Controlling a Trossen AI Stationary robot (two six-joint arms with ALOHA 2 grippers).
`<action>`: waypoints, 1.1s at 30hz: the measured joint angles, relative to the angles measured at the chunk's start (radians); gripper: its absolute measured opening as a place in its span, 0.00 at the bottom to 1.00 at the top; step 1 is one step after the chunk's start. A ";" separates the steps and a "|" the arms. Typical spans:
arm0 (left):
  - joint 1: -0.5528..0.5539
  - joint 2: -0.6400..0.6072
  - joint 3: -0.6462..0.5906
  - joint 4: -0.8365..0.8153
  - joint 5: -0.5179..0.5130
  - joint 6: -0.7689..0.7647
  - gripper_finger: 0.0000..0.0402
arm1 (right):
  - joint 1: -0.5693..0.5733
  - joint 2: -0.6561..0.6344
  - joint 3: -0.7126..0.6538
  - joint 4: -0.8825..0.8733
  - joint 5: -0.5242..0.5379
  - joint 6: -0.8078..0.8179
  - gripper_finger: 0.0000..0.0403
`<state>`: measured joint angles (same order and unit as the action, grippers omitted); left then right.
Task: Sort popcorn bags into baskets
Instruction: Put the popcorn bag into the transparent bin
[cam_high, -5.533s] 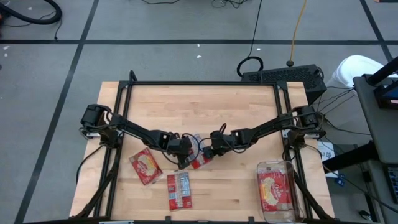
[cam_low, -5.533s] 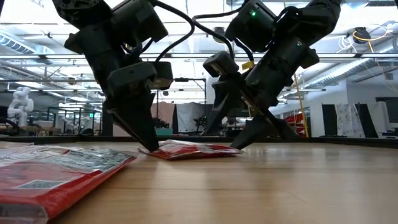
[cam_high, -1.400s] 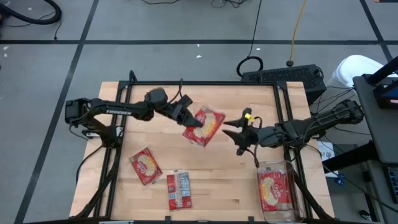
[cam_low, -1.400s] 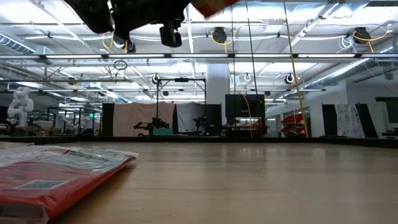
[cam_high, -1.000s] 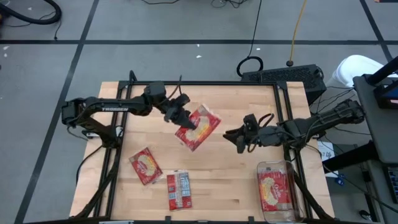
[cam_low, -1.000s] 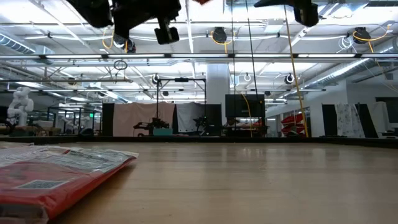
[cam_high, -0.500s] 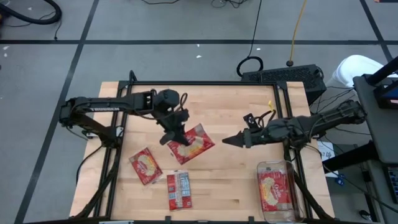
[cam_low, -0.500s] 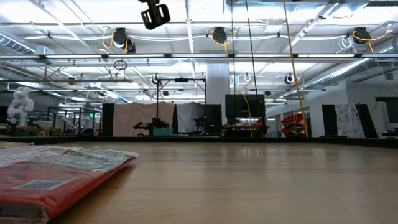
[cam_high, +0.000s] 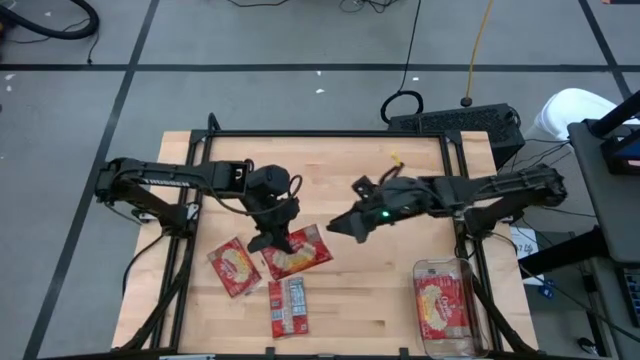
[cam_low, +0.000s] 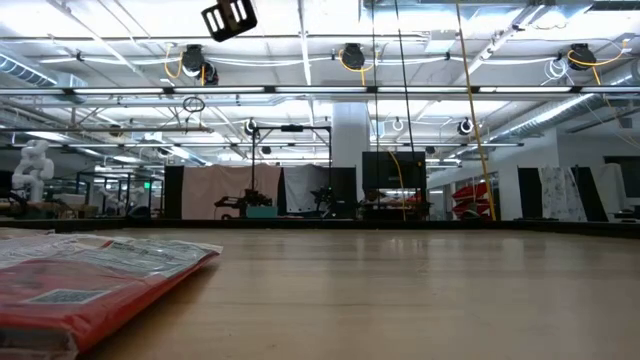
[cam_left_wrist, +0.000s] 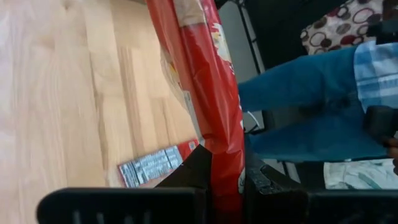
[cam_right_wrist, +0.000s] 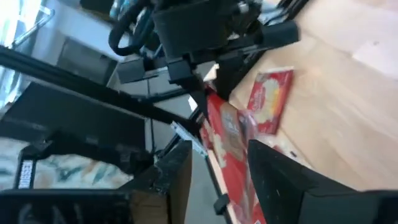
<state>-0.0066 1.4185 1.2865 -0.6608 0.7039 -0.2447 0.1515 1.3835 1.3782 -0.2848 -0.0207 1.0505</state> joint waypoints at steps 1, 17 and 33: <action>-0.003 0.000 0.000 -0.009 -0.004 0.000 0.08 | -0.011 0.023 0.017 -0.002 -0.036 -0.010 0.38; -0.004 0.000 0.000 -0.040 -0.073 0.003 0.09 | -0.080 0.152 0.078 0.002 -0.203 -0.482 0.67; -0.005 0.000 0.000 -0.030 -0.160 -0.001 0.09 | -0.083 0.242 0.077 0.023 -0.219 -0.563 0.37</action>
<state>-0.0114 1.4189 1.2865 -0.6906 0.5438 -0.2454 0.0685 1.6257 1.4555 -0.2614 -0.2401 0.4877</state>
